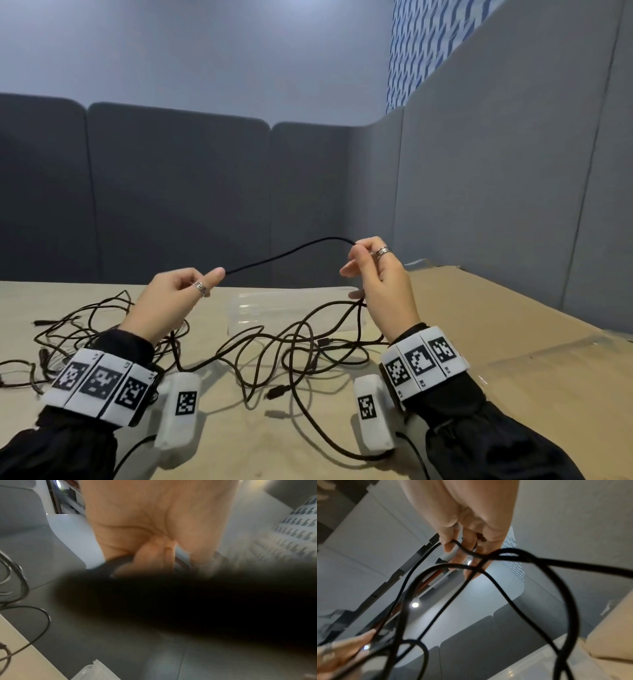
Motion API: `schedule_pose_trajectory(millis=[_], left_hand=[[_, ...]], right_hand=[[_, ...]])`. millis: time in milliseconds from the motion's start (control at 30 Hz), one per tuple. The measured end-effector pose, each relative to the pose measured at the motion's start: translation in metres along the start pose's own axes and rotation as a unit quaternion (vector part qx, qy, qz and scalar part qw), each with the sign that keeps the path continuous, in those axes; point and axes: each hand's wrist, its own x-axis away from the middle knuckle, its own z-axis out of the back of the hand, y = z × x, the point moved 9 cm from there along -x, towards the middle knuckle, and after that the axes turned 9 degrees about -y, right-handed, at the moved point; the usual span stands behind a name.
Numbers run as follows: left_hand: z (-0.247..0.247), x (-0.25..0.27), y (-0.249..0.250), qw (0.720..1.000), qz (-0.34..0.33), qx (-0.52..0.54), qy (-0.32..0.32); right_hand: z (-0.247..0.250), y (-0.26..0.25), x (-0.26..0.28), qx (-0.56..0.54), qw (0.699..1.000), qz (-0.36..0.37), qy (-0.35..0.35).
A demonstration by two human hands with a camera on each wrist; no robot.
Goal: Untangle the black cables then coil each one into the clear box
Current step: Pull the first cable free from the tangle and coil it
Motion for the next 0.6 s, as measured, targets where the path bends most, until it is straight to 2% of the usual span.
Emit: schedule_pose_trajectory(millis=[100, 167, 200, 267, 333, 367, 433, 500, 533, 567, 600], left_hand=[[-0.032, 0.006, -0.018, 0.983, 0.085, 0.032, -0.157], [-0.043, 0.013, -0.021, 0.964, 0.103, 0.090, -0.228], [-0.041, 0.012, -0.015, 0.962, 0.086, 0.110, -0.233], [-0.025, 0.007, 0.004, 0.971, 0.025, 0.125, -0.202], [-0.008, 0.000, 0.025, 0.979, -0.012, 0.101, -0.179], [-0.002, -0.002, 0.034, 0.981, -0.019, 0.068, -0.179], [0.011, -0.009, 0.044, 0.986, -0.012, -0.076, -0.150], [0.039, -0.015, 0.054, 0.969, -0.007, -0.244, -0.041], [0.053, -0.018, 0.058, 0.966, -0.012, -0.260, 0.006], [0.063, -0.020, 0.058, 0.972, -0.015, -0.235, 0.025], [0.068, -0.023, 0.054, 0.987, -0.014, -0.157, 0.017]], right_hand=[[0.008, 0.005, 0.000, -0.135, 0.989, -0.046, 0.030], [0.016, 0.007, -0.003, -0.221, 0.971, -0.086, 0.044], [0.023, 0.007, -0.007, -0.241, 0.964, -0.100, 0.047], [0.041, -0.003, -0.021, -0.246, 0.961, -0.113, 0.051], [0.062, -0.023, -0.038, -0.211, 0.971, -0.101, 0.057], [0.073, -0.037, -0.046, -0.163, 0.982, -0.077, 0.061], [0.091, -0.074, -0.060, 0.037, 0.997, -0.001, 0.064], [0.100, -0.101, -0.065, 0.232, 0.971, 0.038, 0.050], [0.107, -0.105, -0.066, 0.298, 0.953, 0.025, 0.049], [0.117, -0.105, -0.067, 0.361, 0.931, 0.005, 0.055], [0.126, -0.104, -0.066, 0.425, 0.903, -0.015, 0.061]])
